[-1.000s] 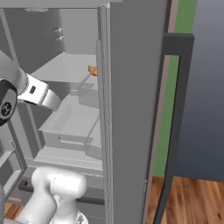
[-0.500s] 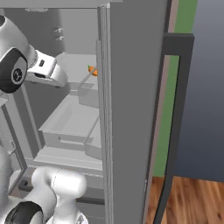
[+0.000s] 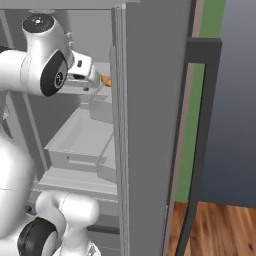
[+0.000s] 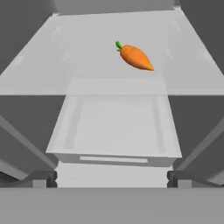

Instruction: Place the cold items (carrot and tomato) from the fridge in one tupperware on the dining counter. Place the warm items (kebab skewer and hot dog) in the stove area in another tupperware.

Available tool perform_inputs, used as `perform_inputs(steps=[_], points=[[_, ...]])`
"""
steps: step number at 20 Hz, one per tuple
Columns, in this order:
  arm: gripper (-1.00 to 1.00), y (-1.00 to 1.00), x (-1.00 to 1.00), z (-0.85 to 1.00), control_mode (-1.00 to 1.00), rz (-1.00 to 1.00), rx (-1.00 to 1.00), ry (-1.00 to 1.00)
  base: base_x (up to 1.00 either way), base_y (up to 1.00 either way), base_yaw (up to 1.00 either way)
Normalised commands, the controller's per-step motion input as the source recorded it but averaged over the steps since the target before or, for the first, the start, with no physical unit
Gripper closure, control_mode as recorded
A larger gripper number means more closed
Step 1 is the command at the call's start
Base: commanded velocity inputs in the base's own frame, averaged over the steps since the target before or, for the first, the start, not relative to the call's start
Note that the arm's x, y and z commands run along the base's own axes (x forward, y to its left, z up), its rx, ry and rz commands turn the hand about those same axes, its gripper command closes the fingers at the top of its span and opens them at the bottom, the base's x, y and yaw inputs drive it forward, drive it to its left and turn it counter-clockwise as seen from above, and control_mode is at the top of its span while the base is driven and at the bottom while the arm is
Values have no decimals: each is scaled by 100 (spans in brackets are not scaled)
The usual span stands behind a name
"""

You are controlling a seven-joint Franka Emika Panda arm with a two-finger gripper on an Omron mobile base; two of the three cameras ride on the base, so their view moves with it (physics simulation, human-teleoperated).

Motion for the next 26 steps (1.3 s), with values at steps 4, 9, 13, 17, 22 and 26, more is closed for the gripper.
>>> perform_inputs(steps=[4,9,13,17,22,26], points=[[-100,-4,58,0,-100,14,0,0,0,0,0],[-100,0,53,-4,-100,16,0,1,0,0,0],[-100,-1,53,-9,-100,18,0,1,0,0,0],[-100,0,55,-17,-100,17,-1,6,0,0,0],[-100,0,51,-15,-100,15,-1,1,0,0,0],[-100,-6,48,0,-100,13,0,0,0,0,0]])
